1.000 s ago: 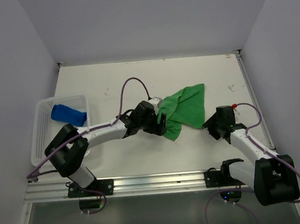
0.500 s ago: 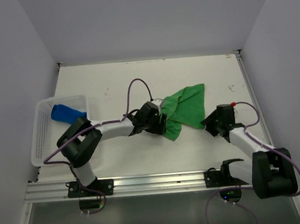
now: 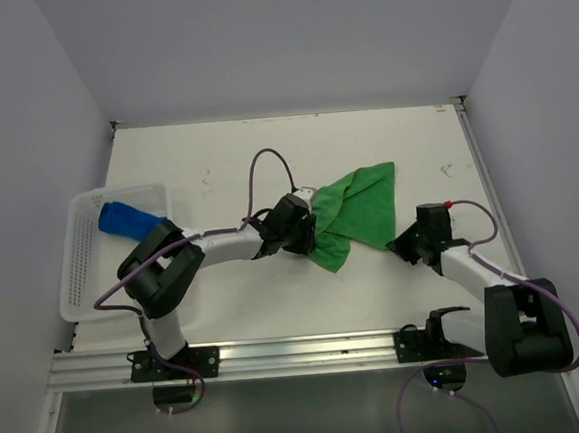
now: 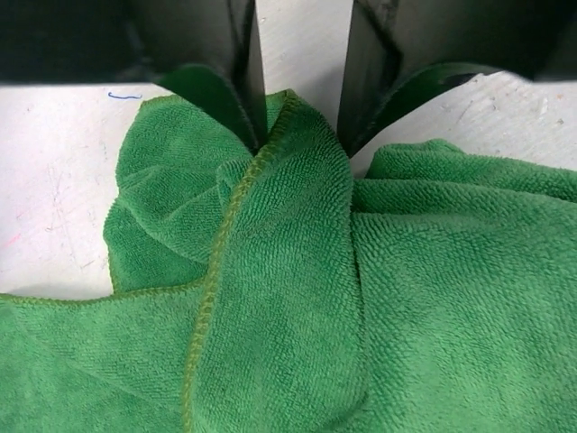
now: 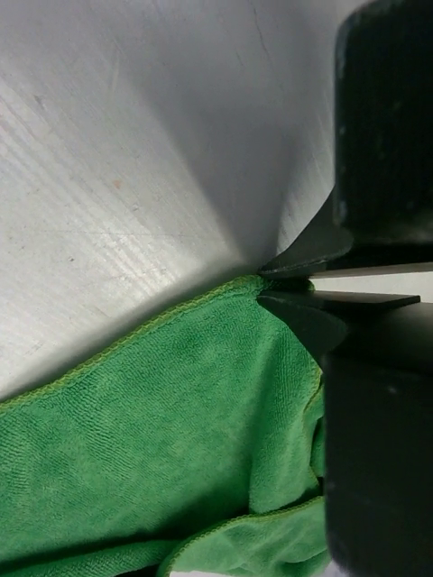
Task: Roll the towels
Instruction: Flatten the towel
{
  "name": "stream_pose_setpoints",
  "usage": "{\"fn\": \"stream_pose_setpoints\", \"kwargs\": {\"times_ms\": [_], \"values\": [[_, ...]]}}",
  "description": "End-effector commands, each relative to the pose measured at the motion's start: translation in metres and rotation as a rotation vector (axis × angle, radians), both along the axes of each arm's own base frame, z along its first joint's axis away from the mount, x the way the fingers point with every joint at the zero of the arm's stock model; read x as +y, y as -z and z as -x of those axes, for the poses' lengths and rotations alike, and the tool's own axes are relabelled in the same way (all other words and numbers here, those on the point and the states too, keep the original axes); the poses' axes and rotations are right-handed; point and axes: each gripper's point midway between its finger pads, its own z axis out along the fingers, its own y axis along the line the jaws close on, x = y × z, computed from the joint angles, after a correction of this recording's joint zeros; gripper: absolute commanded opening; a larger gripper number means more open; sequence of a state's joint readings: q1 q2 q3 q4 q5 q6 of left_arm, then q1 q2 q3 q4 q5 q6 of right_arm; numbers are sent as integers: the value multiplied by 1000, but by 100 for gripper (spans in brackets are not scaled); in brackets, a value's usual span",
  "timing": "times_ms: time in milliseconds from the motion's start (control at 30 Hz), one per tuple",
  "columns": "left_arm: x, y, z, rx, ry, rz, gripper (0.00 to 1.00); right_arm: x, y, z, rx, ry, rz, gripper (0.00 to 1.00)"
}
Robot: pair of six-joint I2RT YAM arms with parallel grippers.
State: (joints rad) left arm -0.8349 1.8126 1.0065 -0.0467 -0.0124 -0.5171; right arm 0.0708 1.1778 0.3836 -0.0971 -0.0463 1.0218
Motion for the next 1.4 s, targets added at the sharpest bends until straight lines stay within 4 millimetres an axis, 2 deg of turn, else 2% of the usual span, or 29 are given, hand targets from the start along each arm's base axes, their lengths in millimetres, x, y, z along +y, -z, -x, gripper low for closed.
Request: {"fn": "stream_pose_setpoints", "kwargs": {"times_ms": [0, 167, 267, 333, 467, 500, 533, 567, 600, 700, 733, 833, 933, 1100, 1200, 1367], "values": [[-4, -9, -24, -41, -48, 29, 38, -3, -1, 10, 32, -3, 16, 9], [5, -10, -33, -38, -78, 22, 25, -6, -14, 11, 14, -11, 42, 2], [12, -20, -32, -42, -89, 15, 15, -9, -20, 15, 14, -13, 60, 0], [18, -32, -31, -56, -97, 8, 8, -11, -28, 13, -6, -17, 72, 0], [40, -59, -36, -103, -152, -48, 2, -17, -42, 17, -16, -18, 108, 0], [46, -67, -39, -118, -171, -57, 2, -18, -49, 15, -28, -16, 114, 0], [53, -83, -40, -136, -189, -60, 1, -20, -53, 15, -37, -16, 127, 0], [62, -91, -43, -158, -216, -75, 1, -22, -53, 18, -25, -14, 136, 0], [70, -110, -47, -189, -242, -59, 1, -23, -61, 16, -44, -14, 142, 0], [96, -138, -56, -239, -301, -82, 1, -26, -70, 15, -57, -8, 153, 0], [102, -154, -56, -260, -305, -87, 2, -27, -72, 15, -58, -9, 157, 0], [125, -176, -63, -293, -349, -141, 2, -30, -83, 14, -78, -3, 167, 0], [143, -192, -66, -324, -394, -203, 4, -33, -98, 11, -108, 5, 180, 0], [152, -199, -70, -333, -431, -250, 4, -46, -128, 12, -157, 19, 261, 0], [159, -207, -77, -357, -459, -306, 4, -51, -136, 14, -166, 22, 286, 0], [170, -239, -94, -434, -493, -396, 4, -55, -146, 15, -181, 34, 305, 0]]}}
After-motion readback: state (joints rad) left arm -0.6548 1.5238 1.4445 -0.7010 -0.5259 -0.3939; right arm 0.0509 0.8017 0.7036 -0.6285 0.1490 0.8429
